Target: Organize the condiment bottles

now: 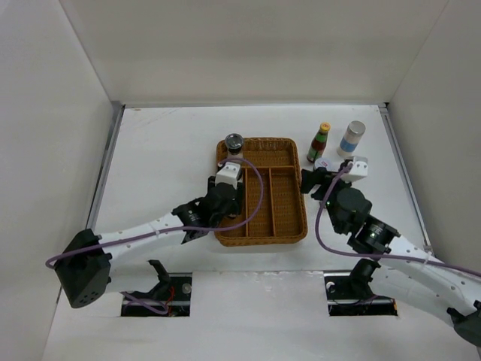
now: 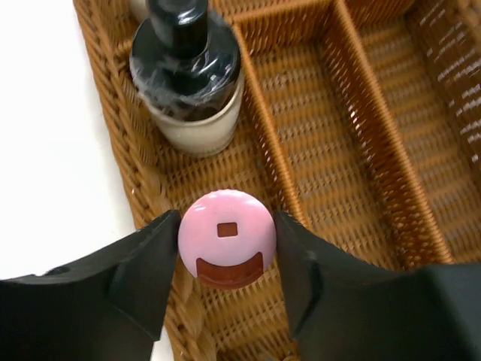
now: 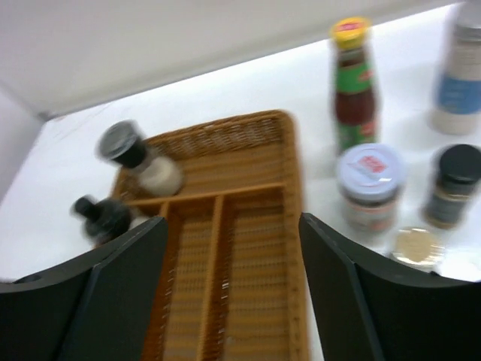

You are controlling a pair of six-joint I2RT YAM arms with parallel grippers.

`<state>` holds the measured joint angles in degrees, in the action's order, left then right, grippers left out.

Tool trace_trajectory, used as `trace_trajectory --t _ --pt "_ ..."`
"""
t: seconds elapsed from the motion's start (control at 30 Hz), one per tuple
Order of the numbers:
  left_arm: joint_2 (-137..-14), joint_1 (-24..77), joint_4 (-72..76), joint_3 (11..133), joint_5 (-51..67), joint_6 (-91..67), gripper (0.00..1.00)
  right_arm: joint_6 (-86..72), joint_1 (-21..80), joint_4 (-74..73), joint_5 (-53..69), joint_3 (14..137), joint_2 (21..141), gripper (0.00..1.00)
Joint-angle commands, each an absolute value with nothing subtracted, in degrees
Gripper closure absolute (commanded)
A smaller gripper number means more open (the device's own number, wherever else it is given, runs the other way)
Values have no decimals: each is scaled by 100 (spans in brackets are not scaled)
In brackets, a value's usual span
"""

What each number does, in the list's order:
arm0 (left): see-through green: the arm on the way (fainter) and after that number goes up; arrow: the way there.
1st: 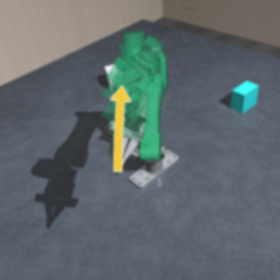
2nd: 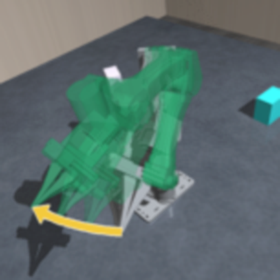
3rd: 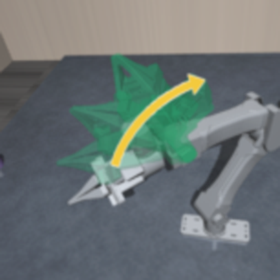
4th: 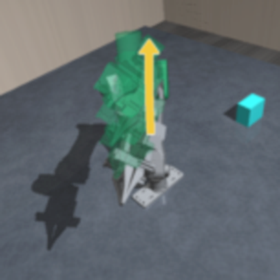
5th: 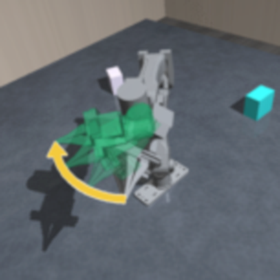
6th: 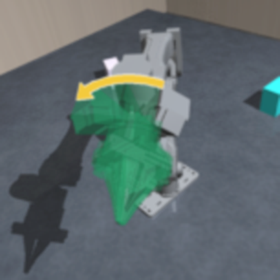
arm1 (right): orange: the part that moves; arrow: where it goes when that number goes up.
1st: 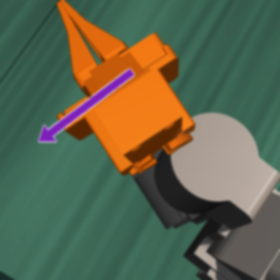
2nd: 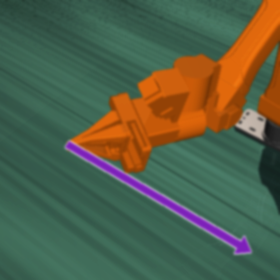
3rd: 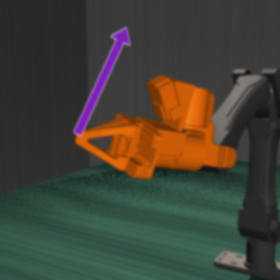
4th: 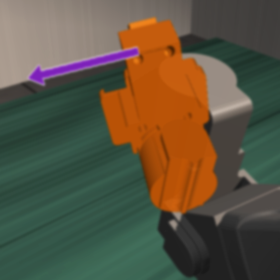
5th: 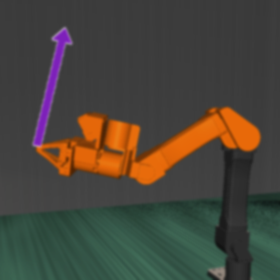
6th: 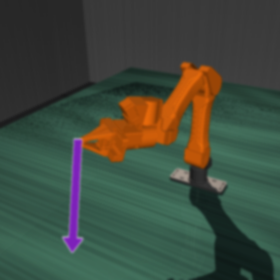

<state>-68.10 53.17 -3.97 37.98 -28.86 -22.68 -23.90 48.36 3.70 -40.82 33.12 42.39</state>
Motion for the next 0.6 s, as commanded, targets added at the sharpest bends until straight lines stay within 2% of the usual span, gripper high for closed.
trace_trajectory --t 0.0,0.1,0.27,0.57 --pt "-6663 5182 316 3648 -2804 -2057 43 -2469 4610 -684 -4955 3560 4148 21" --pt "-6461 5006 369 3639 -2804 -2056 29 -2724 4400 -1351 -5360 3700 4341 20" --pt "-5847 5005 957 3525 -2848 -2101 15 -2865 3961 -1652 -5573 3762 4596 20" --pt "-4246 4514 2398 2664 -3119 -2197 13 -2935 3450 -1459 -4913 3806 5176 25"
